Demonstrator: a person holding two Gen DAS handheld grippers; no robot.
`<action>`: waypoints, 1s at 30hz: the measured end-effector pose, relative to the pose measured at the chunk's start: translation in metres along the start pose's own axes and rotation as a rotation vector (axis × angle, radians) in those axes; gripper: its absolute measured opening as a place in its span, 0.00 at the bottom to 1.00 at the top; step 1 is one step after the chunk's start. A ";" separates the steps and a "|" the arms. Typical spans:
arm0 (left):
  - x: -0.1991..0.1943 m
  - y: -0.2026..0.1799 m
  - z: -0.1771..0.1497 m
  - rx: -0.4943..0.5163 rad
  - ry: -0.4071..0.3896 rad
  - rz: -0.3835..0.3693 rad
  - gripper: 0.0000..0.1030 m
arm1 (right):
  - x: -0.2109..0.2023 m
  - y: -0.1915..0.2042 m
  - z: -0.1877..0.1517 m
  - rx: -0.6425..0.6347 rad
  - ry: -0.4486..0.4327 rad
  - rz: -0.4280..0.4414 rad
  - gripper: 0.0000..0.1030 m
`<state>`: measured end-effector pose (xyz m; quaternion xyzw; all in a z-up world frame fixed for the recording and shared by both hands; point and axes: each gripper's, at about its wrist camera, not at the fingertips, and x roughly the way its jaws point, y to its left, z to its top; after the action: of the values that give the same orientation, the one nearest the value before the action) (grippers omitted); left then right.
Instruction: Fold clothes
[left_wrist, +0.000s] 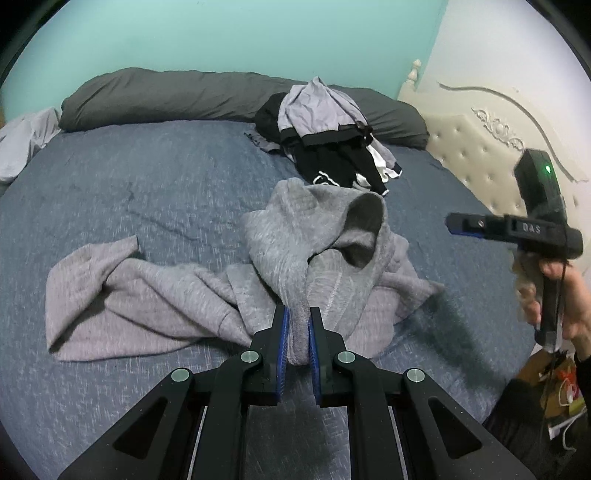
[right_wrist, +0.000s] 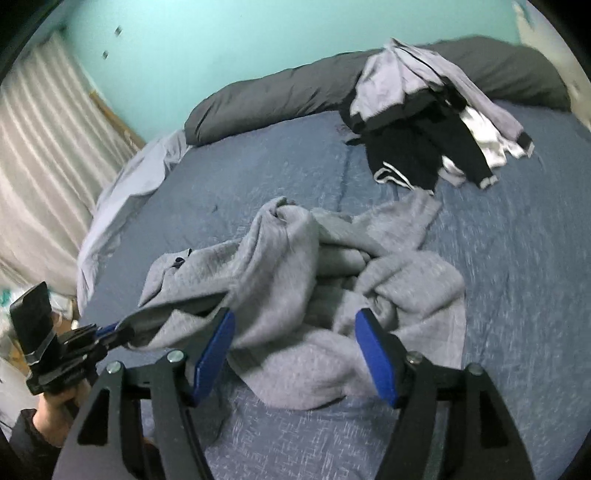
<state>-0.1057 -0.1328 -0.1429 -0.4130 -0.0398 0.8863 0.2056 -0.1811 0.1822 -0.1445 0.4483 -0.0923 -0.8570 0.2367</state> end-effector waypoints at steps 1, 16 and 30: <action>0.000 0.000 -0.001 0.000 0.000 -0.004 0.11 | 0.003 0.005 0.003 -0.017 0.004 -0.013 0.68; 0.003 -0.004 -0.007 0.015 -0.006 -0.022 0.11 | 0.080 0.035 0.034 -0.216 0.149 -0.182 0.69; -0.020 -0.013 0.027 0.003 -0.070 -0.004 0.09 | 0.004 0.023 0.037 -0.306 0.027 -0.208 0.03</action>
<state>-0.1098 -0.1258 -0.1079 -0.3811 -0.0463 0.9000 0.2064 -0.2056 0.1581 -0.1169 0.4258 0.0892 -0.8748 0.2134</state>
